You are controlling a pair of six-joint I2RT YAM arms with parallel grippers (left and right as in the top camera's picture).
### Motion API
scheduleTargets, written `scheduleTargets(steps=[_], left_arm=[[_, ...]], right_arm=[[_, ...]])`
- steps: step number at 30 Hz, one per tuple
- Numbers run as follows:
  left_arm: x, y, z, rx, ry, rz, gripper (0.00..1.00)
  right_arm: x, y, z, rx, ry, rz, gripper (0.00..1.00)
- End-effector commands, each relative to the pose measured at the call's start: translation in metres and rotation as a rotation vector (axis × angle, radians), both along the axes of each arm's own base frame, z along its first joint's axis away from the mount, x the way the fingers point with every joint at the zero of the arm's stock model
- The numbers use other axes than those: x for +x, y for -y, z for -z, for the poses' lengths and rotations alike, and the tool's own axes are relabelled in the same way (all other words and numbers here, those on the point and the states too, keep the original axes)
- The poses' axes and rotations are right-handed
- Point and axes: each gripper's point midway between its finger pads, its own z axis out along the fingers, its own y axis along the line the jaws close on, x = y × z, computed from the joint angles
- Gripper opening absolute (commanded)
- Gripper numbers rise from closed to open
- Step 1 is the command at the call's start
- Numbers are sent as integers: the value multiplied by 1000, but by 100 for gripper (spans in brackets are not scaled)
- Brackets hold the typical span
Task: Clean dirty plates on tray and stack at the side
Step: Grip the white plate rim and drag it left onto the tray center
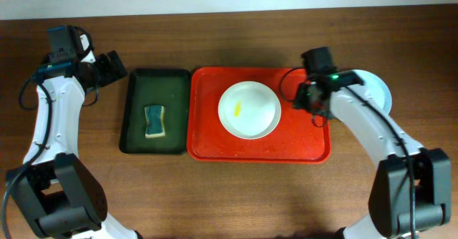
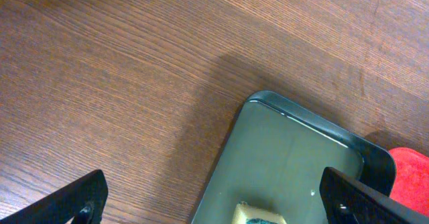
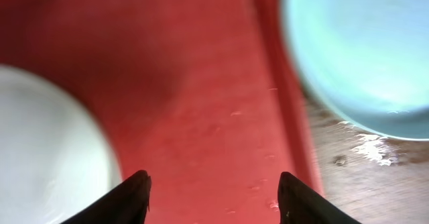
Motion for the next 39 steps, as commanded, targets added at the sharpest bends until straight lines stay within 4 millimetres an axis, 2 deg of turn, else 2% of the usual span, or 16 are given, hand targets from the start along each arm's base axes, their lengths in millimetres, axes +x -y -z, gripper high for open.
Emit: scheduleTargets(steps=[1, 6, 9, 11, 15, 17, 21, 22, 23, 25, 28, 30, 32, 35, 37, 39], left_arm=[[2, -2, -6, -7, 17, -4, 99], [2, -2, -6, -7, 16, -4, 99], [2, -2, -6, -7, 17, -4, 100], [2, -2, -6, -7, 16, -3, 99], [2, -2, -6, -7, 17, -3, 99], [2, -2, -6, -7, 16, -3, 99], [2, -2, -6, -7, 17, -4, 99], [2, -2, -6, -7, 17, -3, 99], [2, -2, -6, -7, 16, -3, 100], [2, -2, -6, -7, 16, -4, 99], [2, -2, -6, -7, 17, -3, 99], [2, -2, -6, -7, 16, -3, 99], [2, -2, -6, -7, 16, -4, 99], [2, -2, -6, -7, 16, -3, 99], [2, -2, -6, -7, 16, -3, 99], [2, -2, -6, -7, 16, -4, 99]], right_arm=[[-8, 43, 2, -9, -40, 61, 47], [-23, 114, 6, -5, -66, 257, 8], [-34, 151, 18, 2, -99, 364, 7], [-37, 167, 24, 5, -103, 408, 8], [-28, 180, 27, 0, -59, 434, 8], [-21, 184, 24, -9, -23, 436, 24], [-16, 191, 26, -38, -6, 444, 25], [-13, 183, 29, 6, -6, 430, 25], [-9, 166, 33, 108, -5, 400, 25], [1, 111, 28, 367, 3, 233, 29], [5, 51, 19, 477, 11, -55, 41], [4, 15, 20, 445, 0, -255, 52], [2, -13, 22, 398, -23, -367, 60], [-4, -45, 29, 287, -60, -474, 62], [-3, -56, 31, 218, -58, -516, 62], [0, -66, 32, 149, -47, -555, 57]])
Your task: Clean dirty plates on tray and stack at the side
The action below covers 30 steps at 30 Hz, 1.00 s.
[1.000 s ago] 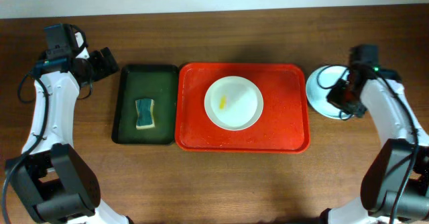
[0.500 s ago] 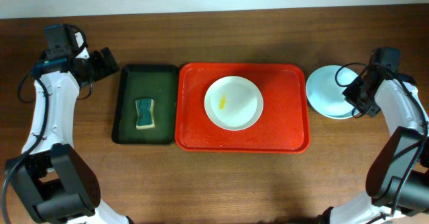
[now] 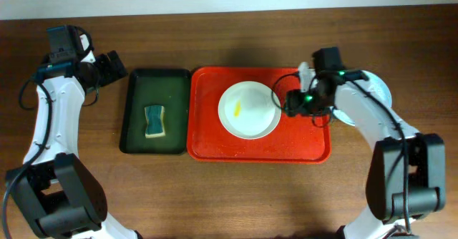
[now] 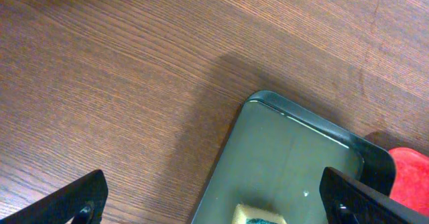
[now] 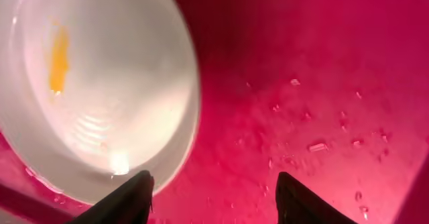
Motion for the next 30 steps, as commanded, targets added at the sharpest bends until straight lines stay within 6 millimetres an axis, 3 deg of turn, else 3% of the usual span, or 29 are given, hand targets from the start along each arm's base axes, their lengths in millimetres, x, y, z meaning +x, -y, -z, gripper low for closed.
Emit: scheduleTargets(steps=[1, 3, 8, 13, 20, 25, 28, 30], left_arm=[[2, -2, -6, -7, 16, -4, 99], [2, -2, -6, -7, 17, -4, 99], [2, -2, -6, -7, 16, -4, 99], [2, -2, -6, -7, 16, -4, 99], [2, -2, -6, -7, 16, -4, 99], [2, -2, -6, -7, 16, -4, 99], [2, -2, -6, -6, 17, -4, 99], [2, -2, -6, -7, 16, -4, 100]], right_arm=[[1, -10, 10, -122, 31, -62, 51], [3, -23, 10, -115, 53, -89, 37], [8, -31, 8, -109, 80, -77, 26], [10, -31, 8, -107, 88, -77, 31], [17, -22, 9, -141, 95, 26, 30], [13, -21, 31, -141, 29, 68, 30], [12, -22, 39, -134, 7, 82, 20], [13, -25, 38, -120, 13, 81, 20]])
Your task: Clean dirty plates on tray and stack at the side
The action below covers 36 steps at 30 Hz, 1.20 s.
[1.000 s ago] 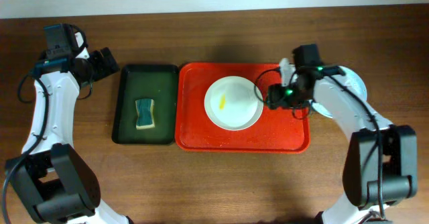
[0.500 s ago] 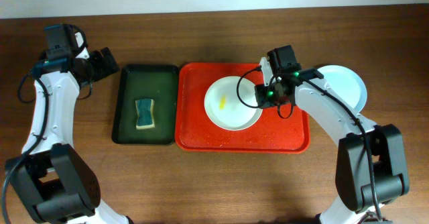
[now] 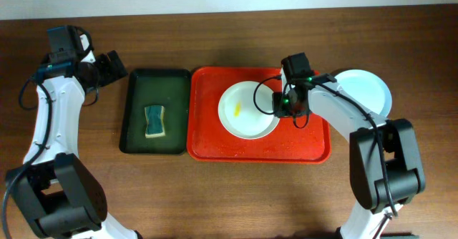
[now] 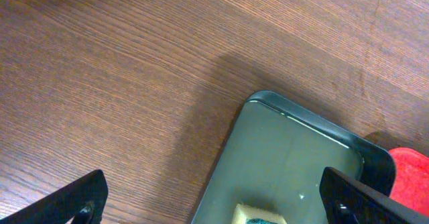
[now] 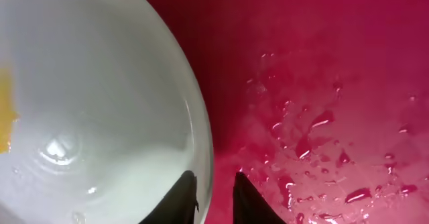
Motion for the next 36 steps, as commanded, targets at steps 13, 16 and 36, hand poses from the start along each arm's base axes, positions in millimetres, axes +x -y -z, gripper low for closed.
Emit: scheduleTargets(steps=[13, 16, 36], left_arm=[[2, -2, -6, -7, 17, -3, 99], [2, -2, -6, -7, 16, -3, 99], [2, -2, -6, -7, 17, -3, 100]], right_arm=[[-5, -5, 13, 23, -38, 45, 4], [-11, -6, -2, 42, -38, 41, 4], [-14, -1, 0, 97, -82, 103, 4]])
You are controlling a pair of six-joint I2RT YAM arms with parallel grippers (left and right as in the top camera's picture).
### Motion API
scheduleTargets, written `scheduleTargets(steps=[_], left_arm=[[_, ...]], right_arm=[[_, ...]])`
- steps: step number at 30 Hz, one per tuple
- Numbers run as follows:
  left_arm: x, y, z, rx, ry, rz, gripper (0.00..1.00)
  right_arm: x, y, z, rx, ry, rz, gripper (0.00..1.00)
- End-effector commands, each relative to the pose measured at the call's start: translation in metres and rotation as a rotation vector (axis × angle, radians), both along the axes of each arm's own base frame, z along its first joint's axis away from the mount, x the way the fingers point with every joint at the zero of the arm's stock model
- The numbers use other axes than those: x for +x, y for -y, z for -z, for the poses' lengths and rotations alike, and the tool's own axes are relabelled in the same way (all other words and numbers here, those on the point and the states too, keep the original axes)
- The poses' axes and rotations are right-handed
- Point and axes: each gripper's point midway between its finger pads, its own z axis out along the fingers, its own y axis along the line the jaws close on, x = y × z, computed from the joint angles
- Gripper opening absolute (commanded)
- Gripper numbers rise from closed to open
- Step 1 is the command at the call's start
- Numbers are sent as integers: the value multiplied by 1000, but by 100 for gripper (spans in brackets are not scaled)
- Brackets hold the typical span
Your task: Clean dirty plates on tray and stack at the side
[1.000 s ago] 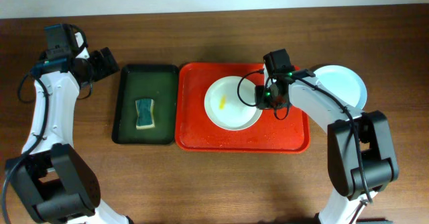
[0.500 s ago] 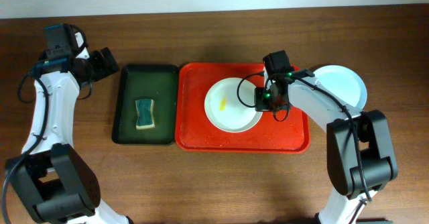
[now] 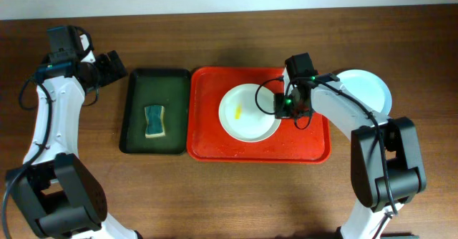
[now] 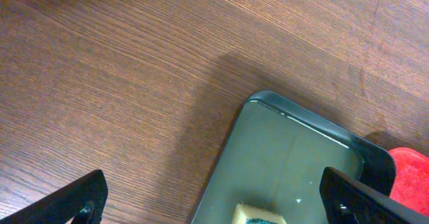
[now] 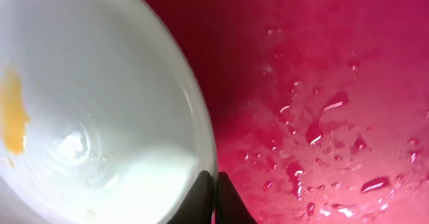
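Observation:
A white plate [image 3: 247,110] with a yellow smear [image 3: 237,110] lies on the wet red tray [image 3: 207,142]. My right gripper [image 3: 280,106] is shut on the plate's right rim; in the right wrist view the plate [image 5: 87,103] fills the left, and the gripper [image 5: 210,184] pinches its edge over the tray [image 5: 322,83]. A pale blue plate [image 3: 368,89] rests on the table to the right of the tray. A green and yellow sponge [image 3: 154,120] lies in the dark tray [image 3: 136,89]. My left gripper [image 3: 107,66] stands open over the table, beside the dark tray's far left corner [image 4: 268,103].
The wooden table [image 3: 215,196] runs to the front edge below both trays. Water drops [image 5: 335,103] cover the red tray floor. In the left wrist view, the sponge's corner [image 4: 258,216] shows at the bottom edge.
My right gripper's jaws, narrowly apart astride the white plate's right rim before, are now shut on it. The left arm has not moved.
My right gripper stood open over the red tray's right side near the pale blue plate. It then sat open beside the white plate's right edge, later nearly closed astride the rim, and now grips it. The left arm stayed still throughout.

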Motion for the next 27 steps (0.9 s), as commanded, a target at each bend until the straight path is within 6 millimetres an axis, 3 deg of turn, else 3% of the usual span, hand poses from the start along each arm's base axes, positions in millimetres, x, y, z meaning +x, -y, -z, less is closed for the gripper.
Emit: scheduleTargets(steps=[1, 5, 7, 12, 16, 22, 27], left_arm=[[2, -2, -6, -7, 17, -4, 99], [2, -2, -6, -7, 16, -4, 99], [2, -2, -6, -7, 16, -4, 99], [2, -2, -6, -7, 17, -4, 100], [2, -2, -6, -7, 17, -4, 99], [2, -2, -6, -7, 17, -4, 99], [2, -2, -6, -7, 16, -4, 99]], right_arm=[[-8, 0, -3, 24, -30, 62, 4], [-15, 3, 1, 12, -59, 91, 11], [-17, 4, 8, 16, -59, 108, 4], [-6, -1, 6, 44, -13, 107, 4], [-8, -17, 2, 134, -29, 82, 4], [-19, -13, 6, 115, -70, 87, 4], [-17, 4, 12, 18, -53, 114, 4]])
